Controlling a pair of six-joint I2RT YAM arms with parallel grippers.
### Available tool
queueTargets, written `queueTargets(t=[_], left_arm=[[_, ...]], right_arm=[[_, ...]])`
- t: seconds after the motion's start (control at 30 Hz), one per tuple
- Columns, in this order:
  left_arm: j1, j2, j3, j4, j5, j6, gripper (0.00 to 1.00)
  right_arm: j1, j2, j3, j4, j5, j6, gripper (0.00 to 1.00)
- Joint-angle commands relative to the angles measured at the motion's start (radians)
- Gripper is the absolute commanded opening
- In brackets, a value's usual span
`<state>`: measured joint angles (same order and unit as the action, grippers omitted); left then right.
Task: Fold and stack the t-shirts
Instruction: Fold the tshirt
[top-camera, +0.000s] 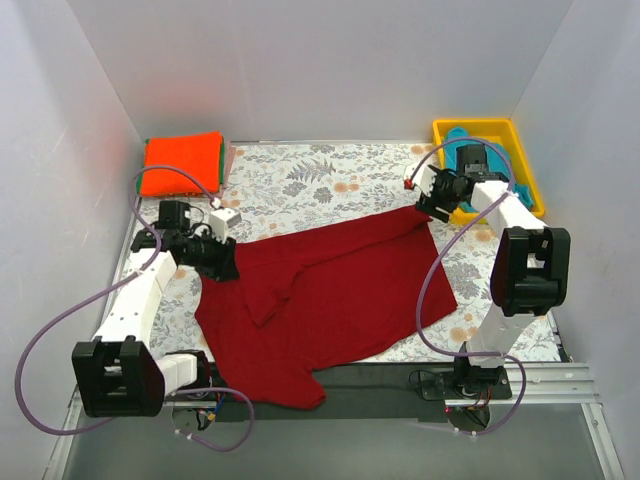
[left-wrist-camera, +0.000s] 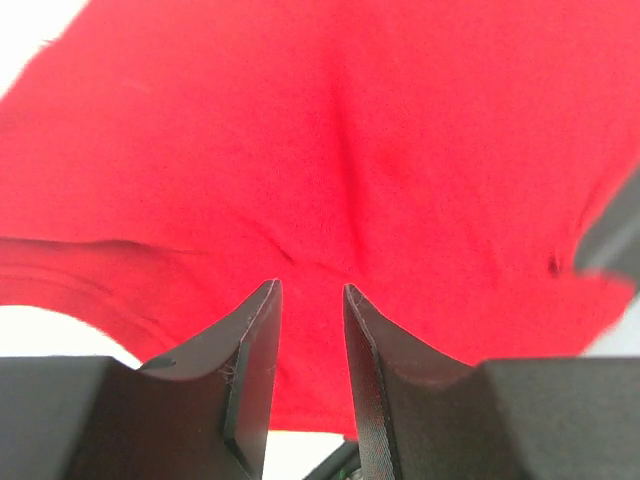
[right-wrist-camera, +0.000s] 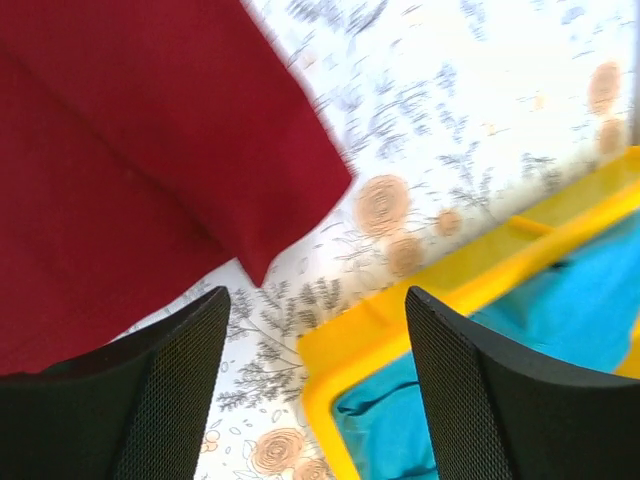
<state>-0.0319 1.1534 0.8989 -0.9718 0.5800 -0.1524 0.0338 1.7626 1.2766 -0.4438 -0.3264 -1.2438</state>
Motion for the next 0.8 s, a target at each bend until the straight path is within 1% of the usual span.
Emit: queueTargets(t=[0.0, 0.03, 0.07, 0.13, 0.2, 0.27, 0.33, 0.53, 0.6, 0.63, 0.7, 0.73, 0.77], left_arm=[[0.096, 0.063, 0.061, 0.102, 0.071, -0.111, 0.30], [0.099, 0.095, 0.063, 0.138, 0.045, -0.146, 0.30], [0.102, 0.109, 0.058, 0.200, -0.009, -0.203, 0.30], [0.102, 0.138, 0.048, 0.254, -0.058, -0.240, 0.29], [0.102, 0.189, 0.047, 0.309, -0.094, -0.283, 0.29], [0.102, 0.247, 0.052, 0.323, -0.104, -0.306, 0.29], [0.102, 0.294, 0.055, 0.352, -0.144, -0.343, 0.29], [0.105, 0.468, 0.063, 0.426, -0.273, -0.360, 0.26], [0.107, 0.525, 0.093, 0.441, -0.304, -0.355, 0.23], [0.110, 0.586, 0.107, 0.447, -0.318, -0.349, 0.22], [0.118, 0.644, 0.176, 0.453, -0.347, -0.342, 0.21], [0.124, 0.713, 0.205, 0.452, -0.357, -0.331, 0.20], [0.131, 0.742, 0.278, 0.450, -0.373, -0.323, 0.19]], right_arm=[[0.024, 0.023, 0.150, -0.176, -0.098, 0.116, 0.75], [0.034, 0.035, 0.182, -0.190, -0.100, 0.133, 0.70], [0.052, 0.046, 0.188, -0.193, -0.100, 0.171, 0.68], [0.075, 0.077, 0.193, -0.194, -0.080, 0.207, 0.63], [0.109, 0.118, 0.194, -0.193, -0.034, 0.237, 0.63], [0.126, 0.139, 0.190, -0.191, -0.016, 0.247, 0.63], [0.130, 0.176, 0.193, -0.190, 0.009, 0.270, 0.64], [0.144, 0.261, 0.201, -0.184, 0.061, 0.311, 0.64], [0.146, 0.282, 0.201, -0.177, 0.072, 0.322, 0.64], [0.144, 0.288, 0.196, -0.174, 0.078, 0.326, 0.64], [0.146, 0.304, 0.196, -0.173, 0.076, 0.348, 0.64], [0.147, 0.308, 0.199, -0.173, 0.073, 0.356, 0.64], [0.153, 0.314, 0.201, -0.173, 0.072, 0.366, 0.64]])
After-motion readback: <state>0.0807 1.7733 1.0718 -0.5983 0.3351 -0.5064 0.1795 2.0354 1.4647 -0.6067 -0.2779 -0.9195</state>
